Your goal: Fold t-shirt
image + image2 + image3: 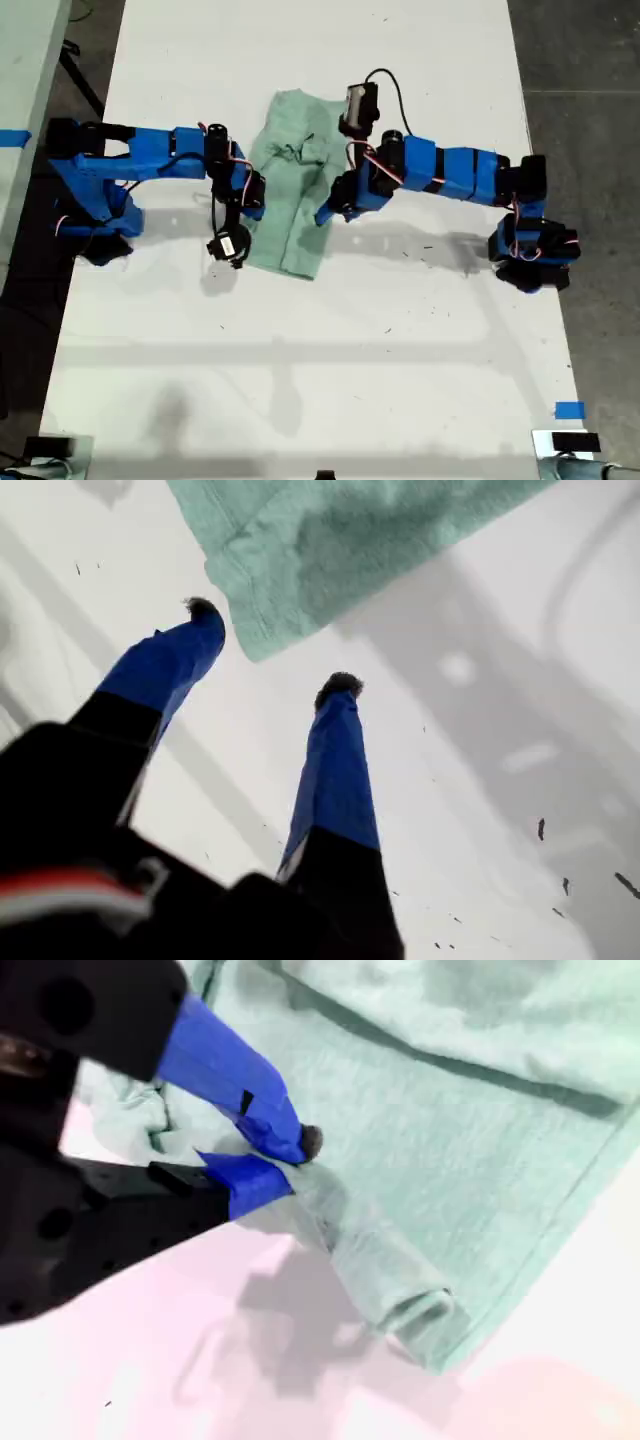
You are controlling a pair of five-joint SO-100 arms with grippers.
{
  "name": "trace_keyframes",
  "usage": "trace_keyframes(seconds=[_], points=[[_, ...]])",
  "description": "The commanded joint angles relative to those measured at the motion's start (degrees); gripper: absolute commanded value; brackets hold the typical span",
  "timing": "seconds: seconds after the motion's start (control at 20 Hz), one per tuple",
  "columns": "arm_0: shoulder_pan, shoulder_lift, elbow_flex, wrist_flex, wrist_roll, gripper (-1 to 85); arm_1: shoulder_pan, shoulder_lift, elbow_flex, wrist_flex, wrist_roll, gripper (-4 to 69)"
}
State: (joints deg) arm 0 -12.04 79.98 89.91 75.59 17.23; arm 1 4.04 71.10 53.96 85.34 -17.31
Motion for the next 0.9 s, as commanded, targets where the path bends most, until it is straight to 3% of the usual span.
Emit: trace_keyframes(seconds=[0.0, 0.2, 0.35, 0.4, 0.5, 0.55, 0.85], points=[[3.52, -5.45, -6.59, -0.44, -1.23, 0.0, -0.62, 5.89, -0.18, -0.53, 0.7, 23.8], [5.45, -16.61, -13.54, -1.93, -1.58, 0.0, -0.79, 5.89, -0.18, -0.62, 0.79, 23.9], [6.68, -29.71, -29.88, 5.1, -0.97, 0.1, -1.05, 5.98, -0.18, -0.62, 1.05, 23.9], [6.77, -31.46, -33.75, 6.94, -0.7, 2.2, -1.23, 5.98, -0.18, -0.53, 1.14, 23.9], [6.86, -28.65, -34.28, 8.44, -0.26, 17.5, -1.49, 6.06, 0.0, -0.53, 1.41, 23.9], [6.77, -25.84, -33.93, 9.84, 0.44, 20.5, -1.49, 6.06, 0.09, -0.53, 1.41, 23.9], [4.57, -6.24, -32.43, 22.85, 3.52, 25.2, -1.49, 6.15, 0.09, -0.7, 1.14, 23.9]])
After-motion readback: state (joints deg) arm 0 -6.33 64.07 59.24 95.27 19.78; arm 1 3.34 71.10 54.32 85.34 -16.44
